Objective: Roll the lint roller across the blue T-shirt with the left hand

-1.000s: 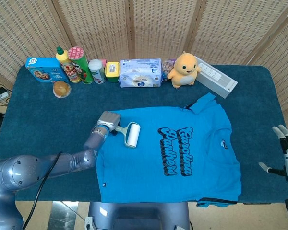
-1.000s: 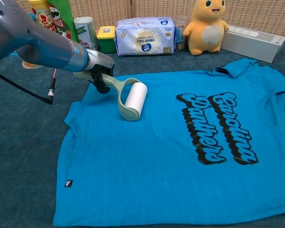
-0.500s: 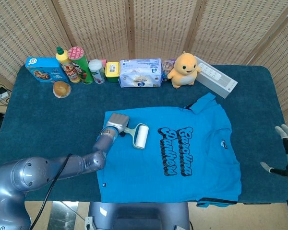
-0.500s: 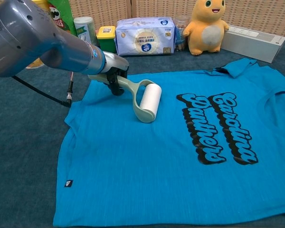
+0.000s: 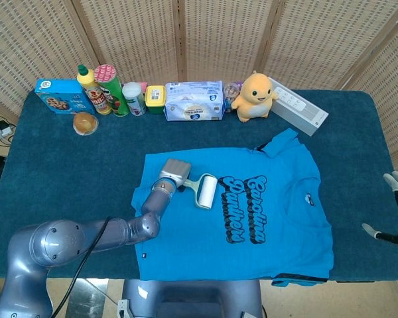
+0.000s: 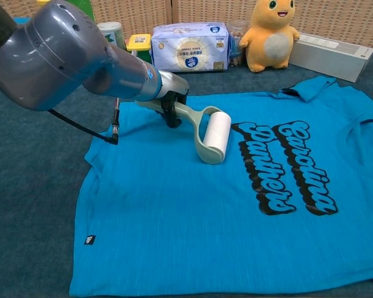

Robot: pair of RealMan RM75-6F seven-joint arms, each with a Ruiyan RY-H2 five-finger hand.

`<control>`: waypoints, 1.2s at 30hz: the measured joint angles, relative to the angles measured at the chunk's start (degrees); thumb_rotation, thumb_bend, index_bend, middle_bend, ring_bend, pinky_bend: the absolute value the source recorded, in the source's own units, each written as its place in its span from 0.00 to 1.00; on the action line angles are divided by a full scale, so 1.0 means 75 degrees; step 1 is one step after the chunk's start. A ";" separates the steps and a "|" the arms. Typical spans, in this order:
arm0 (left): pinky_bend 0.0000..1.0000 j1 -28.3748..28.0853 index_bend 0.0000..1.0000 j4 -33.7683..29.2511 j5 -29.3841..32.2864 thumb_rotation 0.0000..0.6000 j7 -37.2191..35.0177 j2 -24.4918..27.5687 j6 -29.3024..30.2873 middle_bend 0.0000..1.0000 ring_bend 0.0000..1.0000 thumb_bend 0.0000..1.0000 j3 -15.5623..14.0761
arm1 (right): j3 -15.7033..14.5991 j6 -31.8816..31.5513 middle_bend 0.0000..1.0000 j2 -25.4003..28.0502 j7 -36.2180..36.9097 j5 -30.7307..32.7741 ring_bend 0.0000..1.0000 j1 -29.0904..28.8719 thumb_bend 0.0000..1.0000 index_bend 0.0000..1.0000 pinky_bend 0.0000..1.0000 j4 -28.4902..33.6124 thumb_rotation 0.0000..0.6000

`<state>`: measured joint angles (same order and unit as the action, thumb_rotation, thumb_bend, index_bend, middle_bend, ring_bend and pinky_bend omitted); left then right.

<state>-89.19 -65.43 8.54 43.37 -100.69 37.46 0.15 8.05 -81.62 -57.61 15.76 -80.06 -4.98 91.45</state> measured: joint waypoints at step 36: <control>1.00 -0.0243 1.00 0.1138 0.0918 1.00 0.1999 -0.1042 0.0228 0.98 0.94 0.79 0.1280 | -0.0007 -0.0084 0.00 0.0107 0.0178 -0.0051 0.00 0.0046 0.00 0.00 0.00 0.0048 1.00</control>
<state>-91.01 -56.89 15.42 58.36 -108.50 39.17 9.76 8.00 -82.25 -56.81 17.09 -80.44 -4.63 91.81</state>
